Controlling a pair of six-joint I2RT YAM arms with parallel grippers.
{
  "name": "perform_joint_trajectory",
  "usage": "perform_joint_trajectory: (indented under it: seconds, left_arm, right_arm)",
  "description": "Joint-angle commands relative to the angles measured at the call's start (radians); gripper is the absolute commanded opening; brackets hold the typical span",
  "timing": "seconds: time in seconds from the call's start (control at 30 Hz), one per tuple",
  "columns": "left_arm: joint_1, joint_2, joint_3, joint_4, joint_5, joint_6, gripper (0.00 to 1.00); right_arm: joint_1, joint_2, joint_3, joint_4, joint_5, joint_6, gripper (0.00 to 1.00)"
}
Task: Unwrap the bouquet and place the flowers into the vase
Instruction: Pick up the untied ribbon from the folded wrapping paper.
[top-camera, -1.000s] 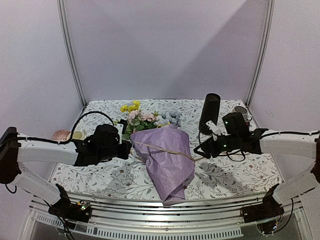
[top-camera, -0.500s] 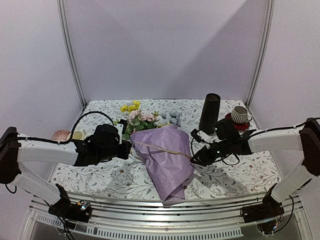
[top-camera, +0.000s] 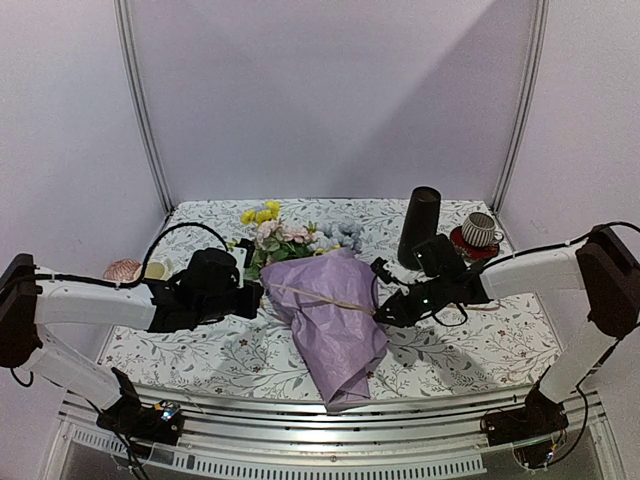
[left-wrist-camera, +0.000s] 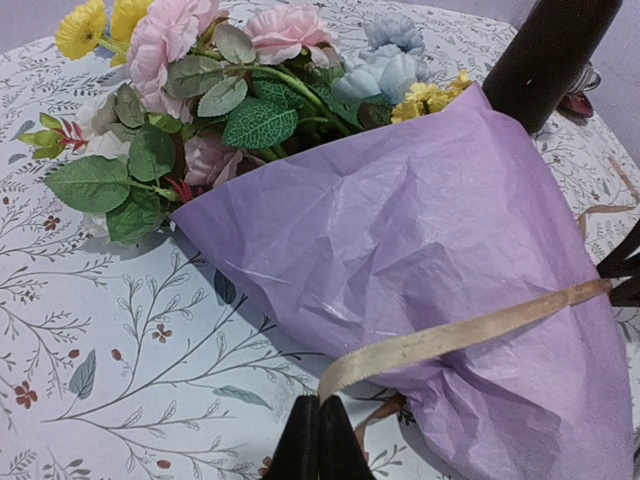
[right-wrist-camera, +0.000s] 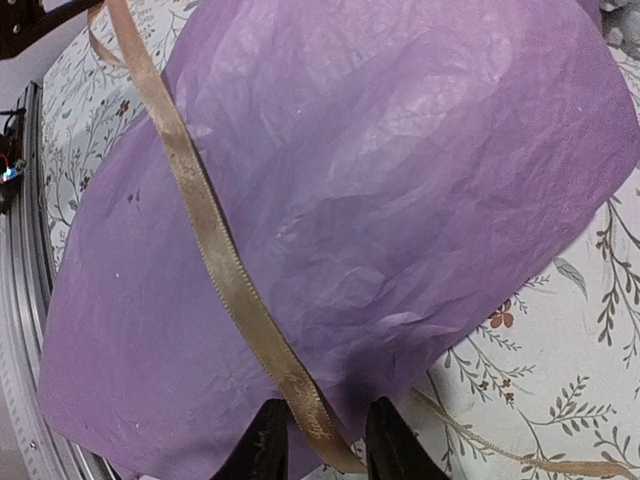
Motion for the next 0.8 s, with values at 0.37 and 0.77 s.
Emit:
perform_joint_trajectory:
  seconds: [0.37, 0.77]
  left_arm:
    - [0.016, 0.005, 0.007, 0.004, 0.024, 0.018, 0.11]
    - [-0.058, -0.132, -0.013, 0.098, 0.181, 0.098, 0.65]
  right_arm:
    - [0.008, -0.103, 0.053, -0.088, 0.076, -0.006, 0.03]
    - [0.096, -0.148, 0.232, -0.111, -0.046, 0.076, 0.04]
